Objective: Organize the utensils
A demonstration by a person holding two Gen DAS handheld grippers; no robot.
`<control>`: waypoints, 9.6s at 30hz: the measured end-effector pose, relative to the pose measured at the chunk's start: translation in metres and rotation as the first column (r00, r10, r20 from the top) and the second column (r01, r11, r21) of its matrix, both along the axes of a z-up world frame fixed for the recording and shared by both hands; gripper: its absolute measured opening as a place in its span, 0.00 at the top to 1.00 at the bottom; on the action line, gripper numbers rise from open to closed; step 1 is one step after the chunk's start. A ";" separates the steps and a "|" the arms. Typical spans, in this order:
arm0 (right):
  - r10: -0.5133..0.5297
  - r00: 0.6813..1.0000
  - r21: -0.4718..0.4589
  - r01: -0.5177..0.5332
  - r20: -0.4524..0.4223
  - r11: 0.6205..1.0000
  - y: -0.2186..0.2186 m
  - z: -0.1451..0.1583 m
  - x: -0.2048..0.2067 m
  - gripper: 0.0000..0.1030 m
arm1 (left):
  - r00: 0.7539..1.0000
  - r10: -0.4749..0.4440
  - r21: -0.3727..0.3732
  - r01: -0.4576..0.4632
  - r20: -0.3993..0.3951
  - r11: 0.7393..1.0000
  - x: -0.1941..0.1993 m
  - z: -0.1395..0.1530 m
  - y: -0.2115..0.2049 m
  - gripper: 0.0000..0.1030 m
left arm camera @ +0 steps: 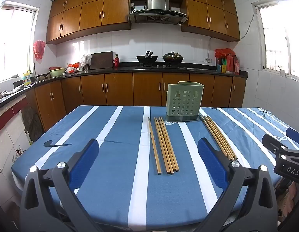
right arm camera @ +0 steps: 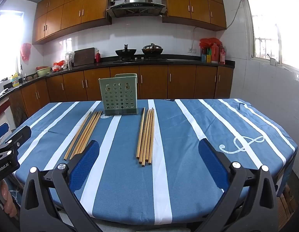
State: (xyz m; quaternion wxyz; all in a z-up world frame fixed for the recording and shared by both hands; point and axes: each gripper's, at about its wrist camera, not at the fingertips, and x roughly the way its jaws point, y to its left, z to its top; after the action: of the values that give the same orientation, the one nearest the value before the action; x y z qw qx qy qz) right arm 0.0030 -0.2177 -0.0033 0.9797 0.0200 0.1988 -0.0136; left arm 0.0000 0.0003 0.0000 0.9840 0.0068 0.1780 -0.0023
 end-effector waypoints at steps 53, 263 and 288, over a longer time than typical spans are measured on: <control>0.000 1.000 0.006 0.000 -0.004 1.000 -0.001 -0.001 0.001 0.02 | 1.000 0.001 0.000 -0.001 -0.005 1.000 0.000 0.000 0.000 0.04; 0.072 0.896 0.111 -0.025 -0.438 0.993 -0.032 -0.076 0.186 0.92 | 0.883 -0.144 -0.194 0.062 -0.447 0.979 0.185 -0.053 0.027 0.57; 0.048 0.898 0.126 0.008 -0.436 0.992 -0.044 -0.075 0.183 0.92 | 0.838 -0.141 -0.116 0.094 -0.527 0.989 0.198 -0.082 -0.003 0.90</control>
State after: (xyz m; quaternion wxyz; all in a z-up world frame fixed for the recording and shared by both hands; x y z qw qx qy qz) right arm 0.1862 -0.2622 -0.0782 0.9067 0.0754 0.4149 0.0047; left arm 0.1977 -0.0024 -0.0819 0.8931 -0.0252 0.4433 -0.0720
